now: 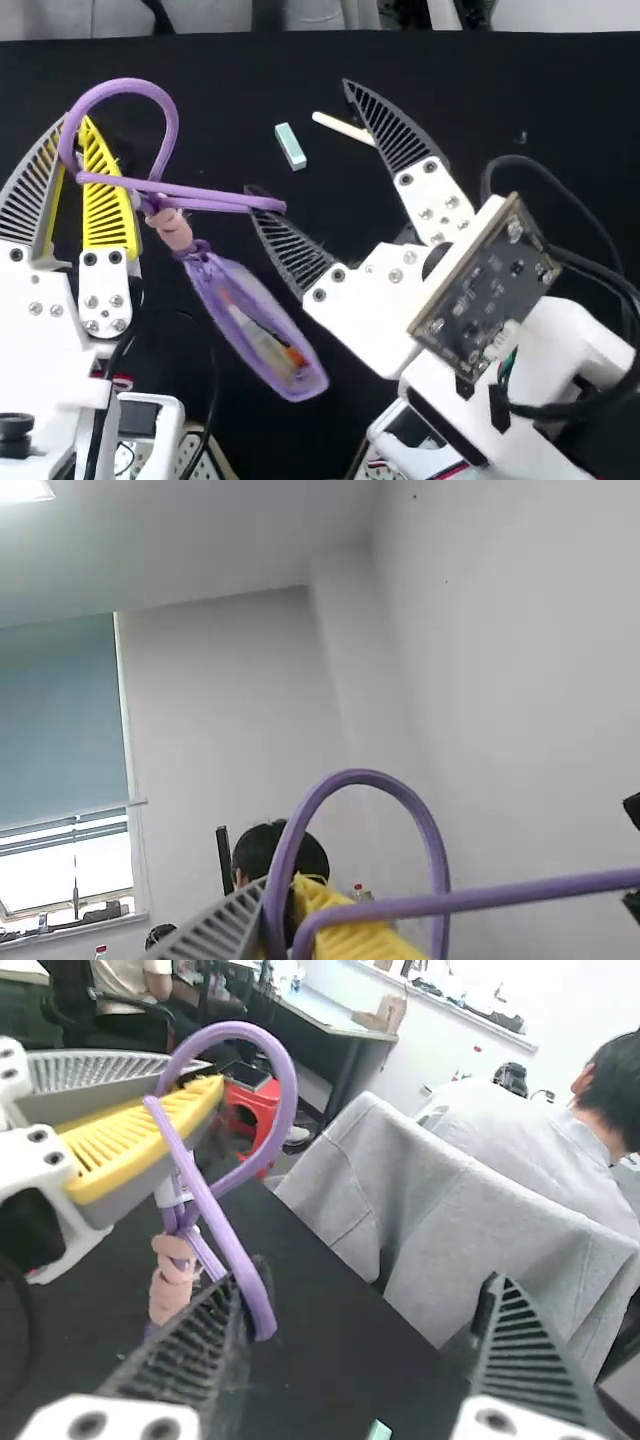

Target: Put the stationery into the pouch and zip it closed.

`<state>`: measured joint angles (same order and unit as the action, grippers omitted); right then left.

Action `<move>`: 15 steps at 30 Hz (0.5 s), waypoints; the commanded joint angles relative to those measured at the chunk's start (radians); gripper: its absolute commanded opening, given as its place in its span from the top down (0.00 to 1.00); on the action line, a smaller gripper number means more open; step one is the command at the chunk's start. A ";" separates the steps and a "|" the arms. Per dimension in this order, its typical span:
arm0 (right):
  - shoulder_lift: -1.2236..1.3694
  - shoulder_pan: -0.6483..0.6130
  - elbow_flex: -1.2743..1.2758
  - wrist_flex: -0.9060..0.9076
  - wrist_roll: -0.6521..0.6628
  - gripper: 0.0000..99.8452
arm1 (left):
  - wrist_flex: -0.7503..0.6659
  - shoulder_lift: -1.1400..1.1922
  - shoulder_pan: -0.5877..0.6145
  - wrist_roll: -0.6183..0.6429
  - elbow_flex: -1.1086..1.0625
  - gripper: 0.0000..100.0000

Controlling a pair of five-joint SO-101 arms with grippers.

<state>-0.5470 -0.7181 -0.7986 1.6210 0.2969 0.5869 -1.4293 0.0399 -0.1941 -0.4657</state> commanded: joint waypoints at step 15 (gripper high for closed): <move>-0.012 -0.506 0.119 0.080 0.135 0.58 | -0.020 0.014 -0.051 0.052 0.016 0.97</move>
<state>-0.5439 -1.1385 -0.6605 1.6778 0.4028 0.5854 -1.4293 0.0552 -0.1465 -0.4641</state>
